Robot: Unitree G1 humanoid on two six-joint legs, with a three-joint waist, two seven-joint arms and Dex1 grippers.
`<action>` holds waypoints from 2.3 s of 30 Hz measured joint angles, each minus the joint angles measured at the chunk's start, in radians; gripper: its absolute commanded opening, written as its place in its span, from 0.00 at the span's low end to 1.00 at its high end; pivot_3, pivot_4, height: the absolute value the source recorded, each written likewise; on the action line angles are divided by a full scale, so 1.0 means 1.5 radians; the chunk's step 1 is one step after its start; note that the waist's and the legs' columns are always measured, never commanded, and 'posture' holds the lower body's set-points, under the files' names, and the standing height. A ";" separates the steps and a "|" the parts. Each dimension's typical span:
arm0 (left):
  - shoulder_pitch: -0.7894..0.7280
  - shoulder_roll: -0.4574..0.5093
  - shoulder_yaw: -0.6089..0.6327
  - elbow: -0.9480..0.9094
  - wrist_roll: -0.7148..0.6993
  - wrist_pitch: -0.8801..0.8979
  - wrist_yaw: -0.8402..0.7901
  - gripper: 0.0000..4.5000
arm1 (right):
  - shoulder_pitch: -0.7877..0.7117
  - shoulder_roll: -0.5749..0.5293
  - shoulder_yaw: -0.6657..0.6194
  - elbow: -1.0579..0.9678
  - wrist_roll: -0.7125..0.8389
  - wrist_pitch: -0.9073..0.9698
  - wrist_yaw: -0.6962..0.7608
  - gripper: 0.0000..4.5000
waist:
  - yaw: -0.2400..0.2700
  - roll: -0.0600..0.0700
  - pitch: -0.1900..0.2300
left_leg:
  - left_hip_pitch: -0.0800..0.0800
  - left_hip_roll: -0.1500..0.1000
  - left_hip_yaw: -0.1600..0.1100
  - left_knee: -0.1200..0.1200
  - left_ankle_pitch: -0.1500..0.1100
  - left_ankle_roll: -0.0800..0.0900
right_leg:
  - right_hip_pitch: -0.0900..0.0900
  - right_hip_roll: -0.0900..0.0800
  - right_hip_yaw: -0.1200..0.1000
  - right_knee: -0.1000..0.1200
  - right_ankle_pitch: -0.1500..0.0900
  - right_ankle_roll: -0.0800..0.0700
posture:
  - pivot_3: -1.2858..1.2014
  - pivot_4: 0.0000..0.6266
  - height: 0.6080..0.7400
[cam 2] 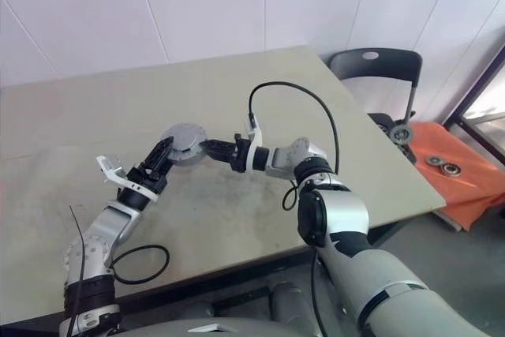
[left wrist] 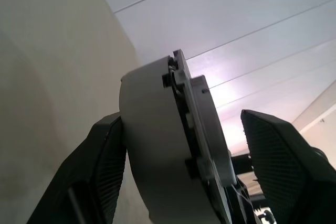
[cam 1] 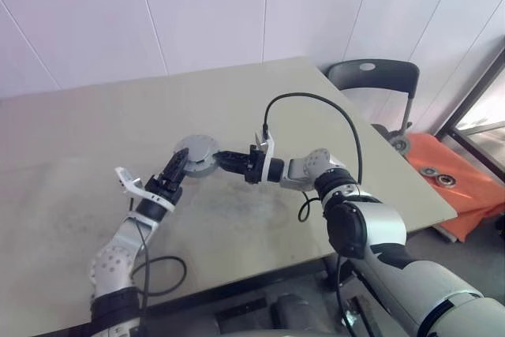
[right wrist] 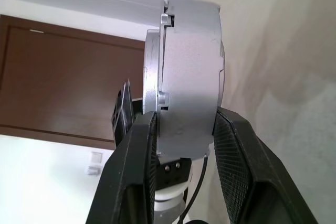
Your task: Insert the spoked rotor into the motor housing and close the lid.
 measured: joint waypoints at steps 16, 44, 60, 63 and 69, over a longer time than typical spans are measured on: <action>-0.038 -0.027 -0.015 0.053 0.038 0.002 -0.020 0.79 | 0.000 0.001 0.005 0.000 -0.005 0.000 -0.007 0.28 | -0.003 0.000 0.000 | 0.000 0.000 0.000 0.000 0.000 0.000 | 0.000 0.000 0.000 0.000 0.000 0.000 | 0.52 0.00 1.00; -0.051 -0.033 -0.005 0.061 0.042 -0.017 -0.023 0.60 | 0.001 0.005 0.000 0.000 -0.002 -0.002 -0.006 0.28 | -0.003 0.000 0.000 | 0.000 0.000 0.000 0.000 0.000 0.000 | 0.000 0.000 0.000 0.000 0.000 0.000 | 0.52 0.00 1.00; -0.060 -0.048 0.000 0.056 0.019 -0.022 0.013 0.58 | 0.001 0.009 -0.009 0.000 0.005 -0.018 -0.025 0.28 | -0.003 0.000 0.000 | 0.000 0.000 0.000 0.001 0.000 0.000 | 0.000 0.000 0.000 0.000 0.001 0.000 | 0.52 0.00 1.00; -0.063 -0.059 0.003 0.048 0.010 -0.028 0.028 0.57 | 0.001 0.010 -0.012 0.000 0.007 -0.024 -0.025 0.28 | -0.002 0.000 0.000 | 0.000 0.000 0.000 0.001 0.000 0.000 | 0.000 0.000 0.000 0.000 0.001 0.000 | 0.52 0.00 1.00; -0.071 -0.088 0.010 0.035 -0.010 -0.042 0.068 0.56 | 0.001 0.010 -0.016 0.000 0.017 -0.036 -0.026 0.28 | -0.001 0.000 0.000 | 0.000 0.000 0.000 0.002 0.000 0.000 | 0.000 0.000 0.000 0.000 0.001 0.001 | 0.52 0.00 1.00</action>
